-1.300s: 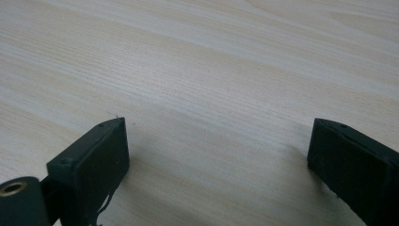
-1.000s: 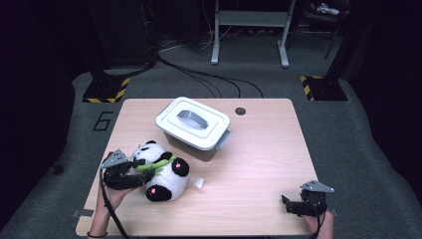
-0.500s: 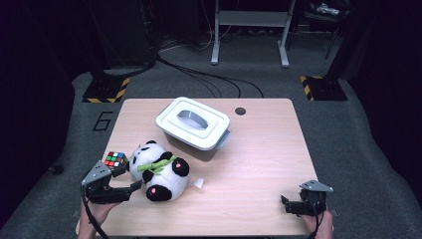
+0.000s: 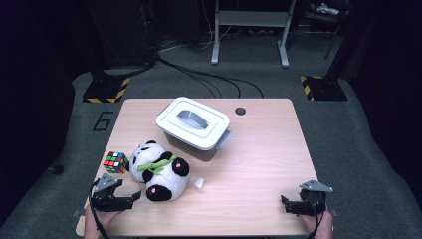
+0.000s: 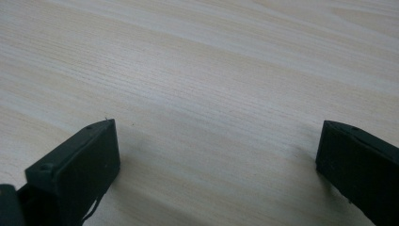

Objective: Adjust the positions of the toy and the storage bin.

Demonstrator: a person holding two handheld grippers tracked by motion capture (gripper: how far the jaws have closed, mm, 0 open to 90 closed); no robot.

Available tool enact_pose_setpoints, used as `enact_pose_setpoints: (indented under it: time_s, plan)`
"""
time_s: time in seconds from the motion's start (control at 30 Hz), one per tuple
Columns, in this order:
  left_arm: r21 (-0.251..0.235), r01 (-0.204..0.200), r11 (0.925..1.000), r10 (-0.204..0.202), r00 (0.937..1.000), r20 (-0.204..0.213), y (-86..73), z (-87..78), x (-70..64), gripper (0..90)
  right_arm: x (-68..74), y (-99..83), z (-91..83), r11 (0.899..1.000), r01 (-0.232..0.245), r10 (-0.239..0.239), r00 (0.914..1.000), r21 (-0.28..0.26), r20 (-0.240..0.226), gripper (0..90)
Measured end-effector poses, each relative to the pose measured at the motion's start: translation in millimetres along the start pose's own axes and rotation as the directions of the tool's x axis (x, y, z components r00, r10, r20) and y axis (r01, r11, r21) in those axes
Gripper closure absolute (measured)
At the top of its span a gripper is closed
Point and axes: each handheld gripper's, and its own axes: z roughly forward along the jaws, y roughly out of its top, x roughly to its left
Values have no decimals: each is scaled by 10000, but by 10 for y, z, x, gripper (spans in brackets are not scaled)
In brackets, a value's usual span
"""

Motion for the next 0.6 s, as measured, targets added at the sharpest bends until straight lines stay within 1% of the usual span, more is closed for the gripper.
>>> enact_pose_setpoints:
  time_s: [0.07, 0.13, 0.2, 0.23, 0.27, 0.3, 0.4, 0.43, 0.47, 0.5, 0.53, 0.57, 0.6]
  plan:
    - [177, 4, 9998, -2, 9999, -114, -52, 60, 17, 77, 1, 0, 0, 10000, 13, -13, 10000, -9, 8, 0]
    - [353, -166, 9992, 178, 9993, -344, -94, 106, 17, 69, 7, -1, -4, 10000, 4, -4, 10000, -2, 49, 0]
    - [379, -196, 9991, 213, 9987, -456, -128, 146, 15, 56, 10, -1, -5, 10000, 25, -25, 10000, -6, 60, 0]
    - [468, -255, 9986, 280, 9982, -530, -145, 164, 15, 52, 9, 0, -4, 10000, 20, -20, 10000, 0, 59, 0]
    - [528, -312, 9981, 347, 9972, -670, -150, 180, 8, 50, 8, 4, -2, 10000, 30, -30, 10000, 23, 57, 0]
    - [506, -412, 9979, 446, 9966, -695, -148, 186, 4, 40, 7, 9, -1, 10000, 5, -5, 10000, 64, 36, 0]
    - [597, -380, 9975, 417, 9971, -630, -137, 198, 14, 28, 3, 31, 7, 9997, 62, -61, 10000, 226, -55, 0]
    - [638, -375, 9973, 413, 9973, -600, -136, 198, 16, 25, 12, 41, 13, 9997, -4, 6, 10000, 242, -61, 0]
    - [563, -394, 9976, 429, 9970, -641, -137, 207, 18, 23, 8, 44, 14, 9996, 64, -61, 9999, 275, -102, 0]
    - [677, -423, 9968, 463, 9972, -584, -131, 199, 23, 19, 24, 59, 21, 9995, -22, 26, 9999, 304, -104, 0]
    - [742, -504, 9960, 547, 9969, -563, -129, 197, 28, 18, 23, 69, 25, 9994, 88, -83, 9999, 340, -138, 0]
    - [747, -483, 9960, 525, 9971, -557, -128, 197, 27, 16, 44, 84, 37, 9994, -4, 10, 9999, 340, -171, 0]
    - [749, -484, 9960, 526, 9971, -557, -129, 197, 27, 16, 60, 108, 51, 9991, 105, -95, 9997, 415, -229, 0]
